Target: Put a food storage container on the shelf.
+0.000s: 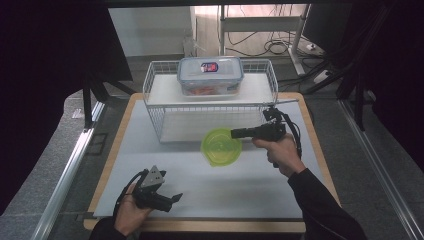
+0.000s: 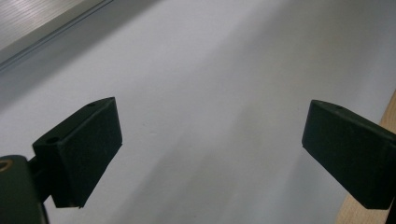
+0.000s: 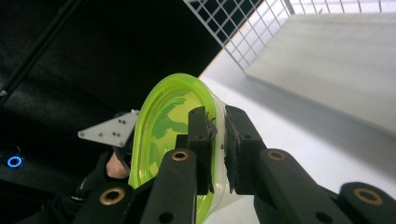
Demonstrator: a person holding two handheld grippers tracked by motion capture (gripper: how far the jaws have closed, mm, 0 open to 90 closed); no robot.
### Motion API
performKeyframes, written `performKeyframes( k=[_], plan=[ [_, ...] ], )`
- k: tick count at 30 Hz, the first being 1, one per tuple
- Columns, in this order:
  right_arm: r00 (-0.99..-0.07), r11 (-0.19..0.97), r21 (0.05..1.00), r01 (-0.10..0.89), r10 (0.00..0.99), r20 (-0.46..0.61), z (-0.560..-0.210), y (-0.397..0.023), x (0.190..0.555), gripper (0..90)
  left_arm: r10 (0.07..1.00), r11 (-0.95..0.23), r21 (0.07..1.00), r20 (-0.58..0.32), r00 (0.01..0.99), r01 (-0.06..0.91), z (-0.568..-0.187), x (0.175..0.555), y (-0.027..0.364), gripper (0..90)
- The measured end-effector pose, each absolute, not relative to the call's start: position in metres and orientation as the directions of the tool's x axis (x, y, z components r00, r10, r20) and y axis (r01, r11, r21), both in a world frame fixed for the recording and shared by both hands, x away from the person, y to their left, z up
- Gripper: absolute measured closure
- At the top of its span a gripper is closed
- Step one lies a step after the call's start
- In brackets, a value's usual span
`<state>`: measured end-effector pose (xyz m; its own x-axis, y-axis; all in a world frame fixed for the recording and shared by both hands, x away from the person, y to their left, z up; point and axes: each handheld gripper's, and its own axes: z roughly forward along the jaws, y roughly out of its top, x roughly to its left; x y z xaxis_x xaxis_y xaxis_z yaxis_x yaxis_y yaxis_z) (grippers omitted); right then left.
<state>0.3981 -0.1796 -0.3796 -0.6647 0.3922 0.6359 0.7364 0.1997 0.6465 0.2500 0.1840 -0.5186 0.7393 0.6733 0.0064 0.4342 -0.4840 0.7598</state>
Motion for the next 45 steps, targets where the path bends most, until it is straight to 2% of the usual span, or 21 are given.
performKeyframes(
  k=[28,45],
  plan=[
    [-0.665,0.070,0.712,0.698,0.432,0.609,-0.289,-0.185,0.426,82.0,0.682,-0.468,0.765,-0.005,0.731,0.442,-0.519,0.250,0.186,3.8],
    [-0.624,-0.037,0.717,0.696,0.464,0.629,-0.248,-0.176,0.457,82.0,0.679,-0.468,0.768,-0.005,0.734,0.438,-0.518,0.250,0.186,3.9]
  ],
)
